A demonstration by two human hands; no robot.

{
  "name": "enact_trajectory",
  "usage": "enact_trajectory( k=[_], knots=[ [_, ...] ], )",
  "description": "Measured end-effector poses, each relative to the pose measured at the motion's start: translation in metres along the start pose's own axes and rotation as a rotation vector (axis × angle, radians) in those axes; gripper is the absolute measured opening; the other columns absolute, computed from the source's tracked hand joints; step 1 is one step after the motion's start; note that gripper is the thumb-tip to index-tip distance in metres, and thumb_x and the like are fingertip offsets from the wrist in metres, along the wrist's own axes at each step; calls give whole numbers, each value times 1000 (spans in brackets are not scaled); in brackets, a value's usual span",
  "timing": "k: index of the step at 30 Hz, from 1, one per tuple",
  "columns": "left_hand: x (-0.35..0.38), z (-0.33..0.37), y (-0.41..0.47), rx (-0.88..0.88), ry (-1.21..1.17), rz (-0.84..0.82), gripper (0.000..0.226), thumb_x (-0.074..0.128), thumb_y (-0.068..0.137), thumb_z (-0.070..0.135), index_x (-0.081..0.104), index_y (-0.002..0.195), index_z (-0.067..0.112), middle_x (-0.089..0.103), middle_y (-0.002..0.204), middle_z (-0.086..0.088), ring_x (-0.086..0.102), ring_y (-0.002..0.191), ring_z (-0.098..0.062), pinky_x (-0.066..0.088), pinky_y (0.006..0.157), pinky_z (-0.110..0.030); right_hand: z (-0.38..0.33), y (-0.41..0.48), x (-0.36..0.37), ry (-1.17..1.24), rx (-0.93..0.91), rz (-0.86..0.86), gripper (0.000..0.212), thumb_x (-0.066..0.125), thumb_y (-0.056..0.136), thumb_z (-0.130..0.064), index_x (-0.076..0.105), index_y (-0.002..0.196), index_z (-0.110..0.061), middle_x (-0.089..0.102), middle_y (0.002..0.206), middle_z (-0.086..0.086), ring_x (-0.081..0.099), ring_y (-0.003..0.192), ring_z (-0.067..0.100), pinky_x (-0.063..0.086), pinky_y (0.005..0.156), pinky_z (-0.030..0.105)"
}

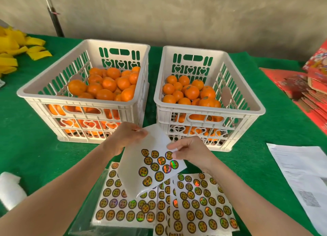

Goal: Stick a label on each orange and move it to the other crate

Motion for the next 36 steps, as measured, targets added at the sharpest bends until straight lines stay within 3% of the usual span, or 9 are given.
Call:
enact_trajectory(
  k=[2,5,11,18,21,24,29,32,36],
  knots=[
    [1,1,1,-6,7,-10,8,67,87,17,69,90,10,70,82,-9,66,75,-24,55,69,-34,1,0,0,10,-13,11,35,72,75,7,74,75,-27,72,96,3,63,100,32,51,95,34],
    [3,1,3,-22,-7,-25,7,67,86,16,69,89,11,71,86,-10,67,81,-27,56,77,-38,2,-1,-1,11,-27,-5,34,70,77,8,74,70,-25,72,83,-10,66,89,18,53,88,25],
    [3,-5,7,-1,-42,-66,6,68,86,16,67,82,12,71,79,-5,67,76,-22,54,72,-34,3,-7,-2,171,7,-1,25,63,84,7,69,76,-17,69,101,3,64,94,14,49,79,17],
    [31,-14,8,116,127,-227,10,67,85,18,67,76,13,67,75,0,63,71,-13,45,58,-14,-7,-15,-5,141,3,127,23,65,84,1,67,72,-19,64,114,-2,56,110,13,39,95,26],
    [45,-8,7,306,406,-295,23,68,86,24,67,105,11,66,97,2,60,86,-10,43,72,-11,-33,-15,-6,74,-134,151,27,65,82,2,66,70,-21,67,100,1,59,98,12,43,89,29],
    [28,15,0,475,367,-90,30,69,85,23,65,114,16,60,99,12,57,86,-2,44,76,-10,-65,-9,-5,72,-339,207,30,63,82,4,66,72,-24,65,89,-2,59,84,5,46,74,22],
    [-42,54,-18,711,170,175,14,63,90,12,67,95,24,65,82,18,62,71,-1,48,60,-9,-121,27,6,-23,-643,350,22,62,84,-13,59,96,-31,57,105,-10,53,104,6,46,91,28],
    [-97,55,-8,673,51,406,18,54,94,4,65,96,18,64,76,11,60,59,0,46,49,-12,-145,72,32,-211,-694,344,43,57,87,-5,48,126,-23,48,124,-17,38,119,-2,34,106,29],
    [-164,43,31,466,-55,611,29,45,93,-7,66,95,12,68,83,-2,59,62,-10,51,57,-20,-165,134,79,-412,-707,281,56,49,86,5,39,138,-12,46,136,8,38,127,19,28,109,31]
  ],
)
Point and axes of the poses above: each hand's wrist, its own y-axis towards the middle knuckle, its own x-axis out of the palm, z = x × y, the point moved 2 cm from there along y, towards the middle knuckle
